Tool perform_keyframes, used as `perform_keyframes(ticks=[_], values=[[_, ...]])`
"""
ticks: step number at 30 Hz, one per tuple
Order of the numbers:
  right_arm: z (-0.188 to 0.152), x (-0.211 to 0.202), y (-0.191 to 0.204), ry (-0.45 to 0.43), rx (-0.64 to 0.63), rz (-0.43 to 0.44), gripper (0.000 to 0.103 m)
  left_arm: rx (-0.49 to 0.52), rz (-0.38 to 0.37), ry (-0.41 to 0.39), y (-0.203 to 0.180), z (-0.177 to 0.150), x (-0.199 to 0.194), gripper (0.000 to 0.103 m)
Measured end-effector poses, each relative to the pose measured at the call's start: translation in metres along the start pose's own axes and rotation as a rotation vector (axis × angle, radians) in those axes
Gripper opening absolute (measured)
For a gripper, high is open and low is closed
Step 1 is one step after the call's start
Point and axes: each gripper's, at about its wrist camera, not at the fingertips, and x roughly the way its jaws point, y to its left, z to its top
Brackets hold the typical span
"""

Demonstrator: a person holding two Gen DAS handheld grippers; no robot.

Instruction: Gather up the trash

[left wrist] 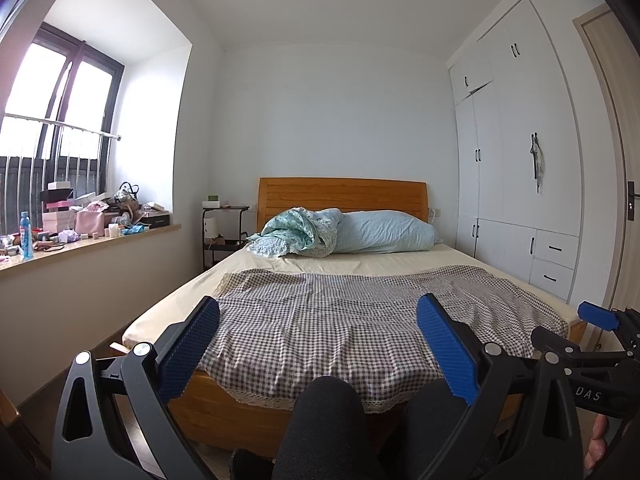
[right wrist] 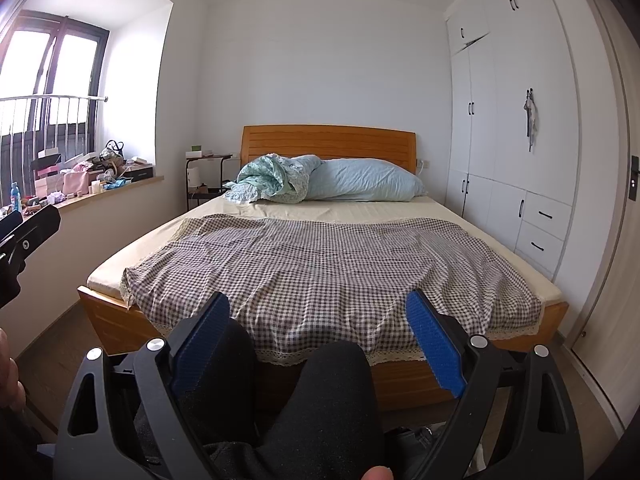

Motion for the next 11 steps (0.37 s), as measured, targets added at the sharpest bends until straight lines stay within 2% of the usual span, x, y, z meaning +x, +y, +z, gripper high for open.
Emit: perform_keyframes(ticks=[3, 7, 11], values=[[0.000, 0.001, 0.000, -0.002, 0.000, -0.002, 0.086, 0.031, -0.008, 0.021, -0.006, -0.003, 0.003, 0.096], [-0.003, 0.007, -0.004, 0.002, 0.001, -0.021, 0.086, -0.006, -0.025, 0.008, -0.002, -0.002, 0.010, 0.096], [-0.001, 0.033, -0.019, -0.003, 0.030, -0.026, 0.086, -0.017, -0.035, 0.000, 0.000, 0.002, 0.042, 0.096]])
